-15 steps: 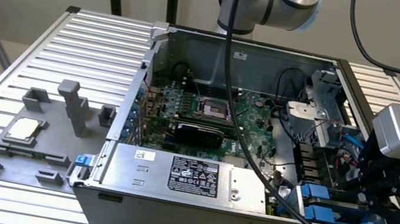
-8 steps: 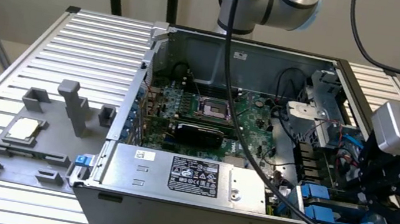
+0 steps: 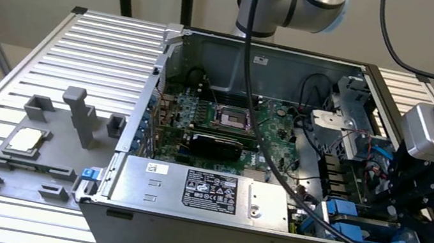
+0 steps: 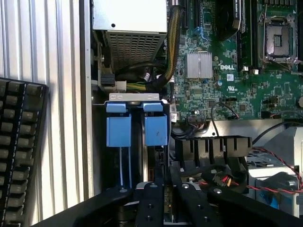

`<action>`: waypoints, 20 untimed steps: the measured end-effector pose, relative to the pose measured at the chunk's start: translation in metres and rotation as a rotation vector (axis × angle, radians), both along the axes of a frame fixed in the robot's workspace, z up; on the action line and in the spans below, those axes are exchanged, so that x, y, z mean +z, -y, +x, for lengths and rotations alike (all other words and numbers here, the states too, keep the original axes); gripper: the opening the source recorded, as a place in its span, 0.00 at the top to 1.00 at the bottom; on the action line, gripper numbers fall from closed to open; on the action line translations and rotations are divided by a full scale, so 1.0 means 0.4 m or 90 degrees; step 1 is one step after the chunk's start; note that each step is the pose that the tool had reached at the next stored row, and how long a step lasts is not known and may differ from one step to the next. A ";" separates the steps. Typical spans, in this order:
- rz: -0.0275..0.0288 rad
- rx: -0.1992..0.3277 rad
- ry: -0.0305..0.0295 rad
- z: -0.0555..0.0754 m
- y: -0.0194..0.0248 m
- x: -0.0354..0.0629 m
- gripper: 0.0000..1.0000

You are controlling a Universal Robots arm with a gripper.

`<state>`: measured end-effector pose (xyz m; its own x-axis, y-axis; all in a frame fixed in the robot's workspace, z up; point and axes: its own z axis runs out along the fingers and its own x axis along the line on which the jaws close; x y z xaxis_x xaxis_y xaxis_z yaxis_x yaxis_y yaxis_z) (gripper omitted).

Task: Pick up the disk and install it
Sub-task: 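Insert the first disk wire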

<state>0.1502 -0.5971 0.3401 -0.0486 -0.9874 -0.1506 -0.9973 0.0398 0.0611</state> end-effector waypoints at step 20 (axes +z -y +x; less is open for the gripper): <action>-0.0227 -0.004 -0.0004 0.003 -0.008 -0.001 0.83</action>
